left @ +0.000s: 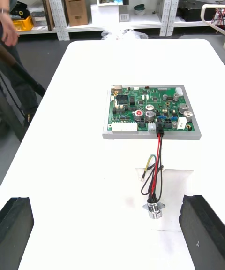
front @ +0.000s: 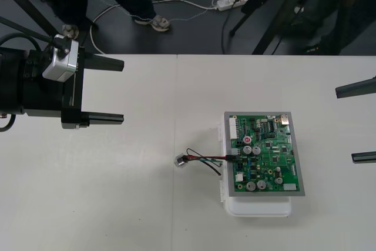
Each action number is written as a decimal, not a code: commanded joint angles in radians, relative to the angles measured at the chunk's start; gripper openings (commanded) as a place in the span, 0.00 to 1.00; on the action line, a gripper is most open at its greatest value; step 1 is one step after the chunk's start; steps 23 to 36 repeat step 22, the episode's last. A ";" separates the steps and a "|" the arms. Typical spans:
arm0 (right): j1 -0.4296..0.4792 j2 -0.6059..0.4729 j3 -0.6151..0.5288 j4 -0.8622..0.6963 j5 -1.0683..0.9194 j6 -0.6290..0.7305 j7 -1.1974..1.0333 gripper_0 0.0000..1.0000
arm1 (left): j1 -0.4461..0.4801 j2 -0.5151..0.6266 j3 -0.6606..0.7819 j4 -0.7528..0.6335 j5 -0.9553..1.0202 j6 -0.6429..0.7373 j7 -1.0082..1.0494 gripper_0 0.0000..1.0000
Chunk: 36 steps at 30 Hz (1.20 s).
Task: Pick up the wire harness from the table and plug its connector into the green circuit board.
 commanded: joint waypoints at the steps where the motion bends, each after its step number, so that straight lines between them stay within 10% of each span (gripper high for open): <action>1: 0.013 0.003 -0.015 -0.012 -0.014 -0.006 0.036 1.00 | -0.035 -0.014 -0.005 -0.029 -0.005 -0.030 0.036 0.92; 36: 0.013 0.003 -0.015 -0.012 -0.014 -0.006 0.036 1.00 | -0.035 -0.014 -0.005 -0.029 -0.005 -0.030 0.036 0.92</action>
